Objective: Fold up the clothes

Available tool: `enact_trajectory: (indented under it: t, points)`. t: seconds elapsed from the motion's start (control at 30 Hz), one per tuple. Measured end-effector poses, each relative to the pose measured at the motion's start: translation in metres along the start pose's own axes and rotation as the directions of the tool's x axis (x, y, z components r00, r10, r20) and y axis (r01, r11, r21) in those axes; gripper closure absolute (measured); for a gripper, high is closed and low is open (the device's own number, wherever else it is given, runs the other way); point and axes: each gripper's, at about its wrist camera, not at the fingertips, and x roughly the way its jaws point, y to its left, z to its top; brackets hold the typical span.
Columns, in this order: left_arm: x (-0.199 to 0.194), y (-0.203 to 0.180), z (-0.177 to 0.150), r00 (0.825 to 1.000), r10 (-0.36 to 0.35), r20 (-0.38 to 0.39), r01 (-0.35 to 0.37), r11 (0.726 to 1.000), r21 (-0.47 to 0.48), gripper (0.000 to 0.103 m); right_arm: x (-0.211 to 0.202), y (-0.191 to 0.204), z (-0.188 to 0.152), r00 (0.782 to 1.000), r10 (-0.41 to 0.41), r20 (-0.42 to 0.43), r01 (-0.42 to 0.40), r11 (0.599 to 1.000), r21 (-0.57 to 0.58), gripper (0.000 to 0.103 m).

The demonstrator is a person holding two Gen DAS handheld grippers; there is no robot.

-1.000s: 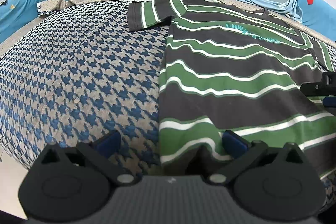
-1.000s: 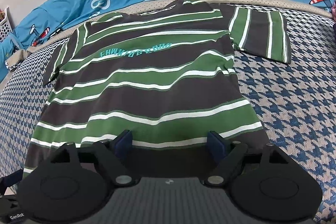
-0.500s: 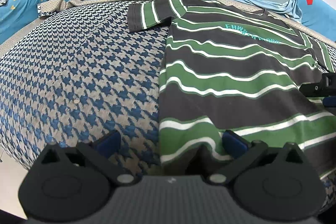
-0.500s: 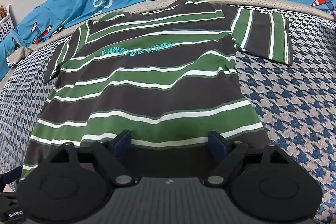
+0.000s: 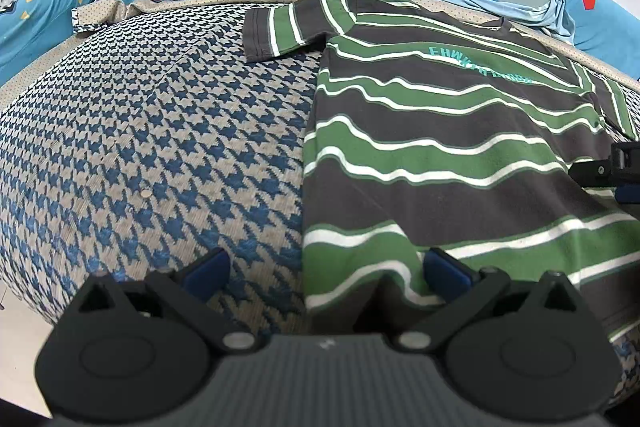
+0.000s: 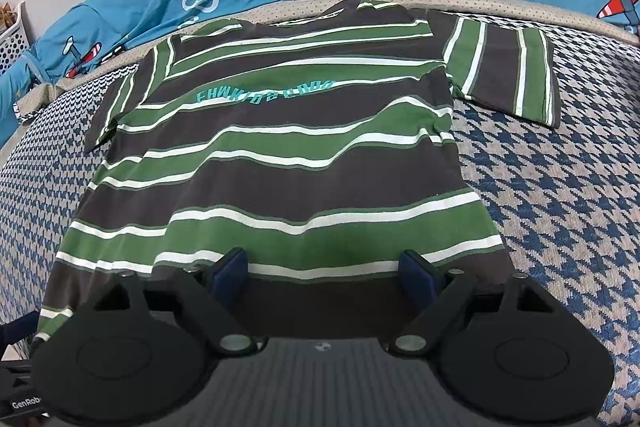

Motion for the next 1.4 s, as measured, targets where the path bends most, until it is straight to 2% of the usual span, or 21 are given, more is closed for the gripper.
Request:
enact_trajectory:
  t: [1.4]
  points:
    - [0.0008, -0.0019, -0.0019, 1.000, 0.009, 0.015, -0.009, 1.000, -0.001, 0.000, -0.0004, -0.0078, 0.0011, 1.000, -0.012, 0.007, 0.011, 1.000, 0.024, 0.019]
